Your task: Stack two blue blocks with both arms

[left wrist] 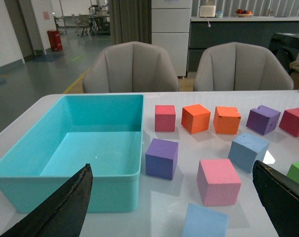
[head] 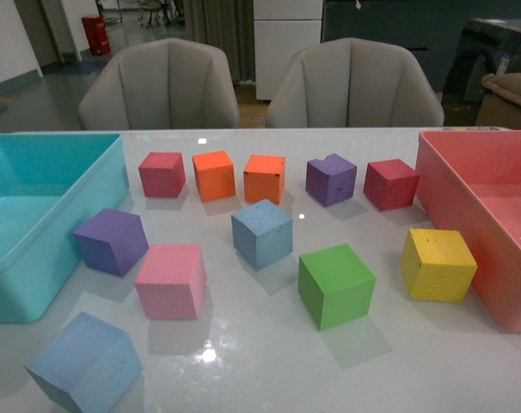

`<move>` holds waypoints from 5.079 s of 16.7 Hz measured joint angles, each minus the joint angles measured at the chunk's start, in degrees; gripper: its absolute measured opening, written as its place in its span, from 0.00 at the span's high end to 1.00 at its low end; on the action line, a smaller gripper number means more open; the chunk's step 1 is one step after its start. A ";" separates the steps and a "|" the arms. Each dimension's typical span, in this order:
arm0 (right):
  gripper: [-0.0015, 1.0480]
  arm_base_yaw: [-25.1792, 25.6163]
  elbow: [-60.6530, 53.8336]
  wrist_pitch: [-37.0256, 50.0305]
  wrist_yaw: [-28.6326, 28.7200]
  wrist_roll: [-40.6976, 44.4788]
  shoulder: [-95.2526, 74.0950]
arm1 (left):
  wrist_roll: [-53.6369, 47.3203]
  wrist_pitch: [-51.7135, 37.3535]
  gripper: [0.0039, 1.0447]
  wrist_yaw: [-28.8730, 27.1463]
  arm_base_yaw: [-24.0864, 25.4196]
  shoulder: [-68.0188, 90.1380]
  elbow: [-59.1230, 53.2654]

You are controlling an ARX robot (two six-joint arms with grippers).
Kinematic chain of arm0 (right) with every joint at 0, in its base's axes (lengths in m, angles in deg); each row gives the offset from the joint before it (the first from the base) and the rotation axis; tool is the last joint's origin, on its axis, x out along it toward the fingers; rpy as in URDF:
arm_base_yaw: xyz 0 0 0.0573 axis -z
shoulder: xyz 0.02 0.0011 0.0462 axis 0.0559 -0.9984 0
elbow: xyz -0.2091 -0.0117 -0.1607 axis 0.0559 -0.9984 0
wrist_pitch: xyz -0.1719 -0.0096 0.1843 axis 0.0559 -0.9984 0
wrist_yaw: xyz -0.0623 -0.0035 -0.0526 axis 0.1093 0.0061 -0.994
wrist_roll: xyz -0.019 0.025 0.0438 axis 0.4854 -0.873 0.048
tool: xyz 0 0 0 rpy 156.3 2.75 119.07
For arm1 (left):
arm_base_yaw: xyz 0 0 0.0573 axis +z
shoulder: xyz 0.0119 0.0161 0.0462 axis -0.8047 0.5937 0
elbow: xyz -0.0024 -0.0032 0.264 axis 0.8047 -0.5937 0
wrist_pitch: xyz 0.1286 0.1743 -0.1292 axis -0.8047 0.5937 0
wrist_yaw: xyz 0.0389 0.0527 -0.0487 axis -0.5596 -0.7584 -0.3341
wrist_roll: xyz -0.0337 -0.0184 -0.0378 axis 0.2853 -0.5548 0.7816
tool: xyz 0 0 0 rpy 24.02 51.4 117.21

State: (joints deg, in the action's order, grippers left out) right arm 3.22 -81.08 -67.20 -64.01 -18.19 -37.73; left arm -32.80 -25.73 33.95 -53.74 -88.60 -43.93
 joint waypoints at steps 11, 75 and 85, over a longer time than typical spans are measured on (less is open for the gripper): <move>0.06 0.00 0.00 0.02 0.02 0.00 -0.02 | -2.78 -16.85 0.06 5.07 -6.32 47.98 13.16; 0.06 0.00 0.00 0.02 0.02 0.00 -0.02 | 12.31 8.22 0.61 -4.66 -23.74 127.47 89.88; 0.06 0.00 0.00 0.02 0.02 0.00 -0.02 | 12.28 4.92 0.06 -5.88 -23.74 127.60 90.36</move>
State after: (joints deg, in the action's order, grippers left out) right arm 3.22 -81.08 -67.18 -63.99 -18.19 -37.75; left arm -20.52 -20.81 28.07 -77.48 39.00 46.43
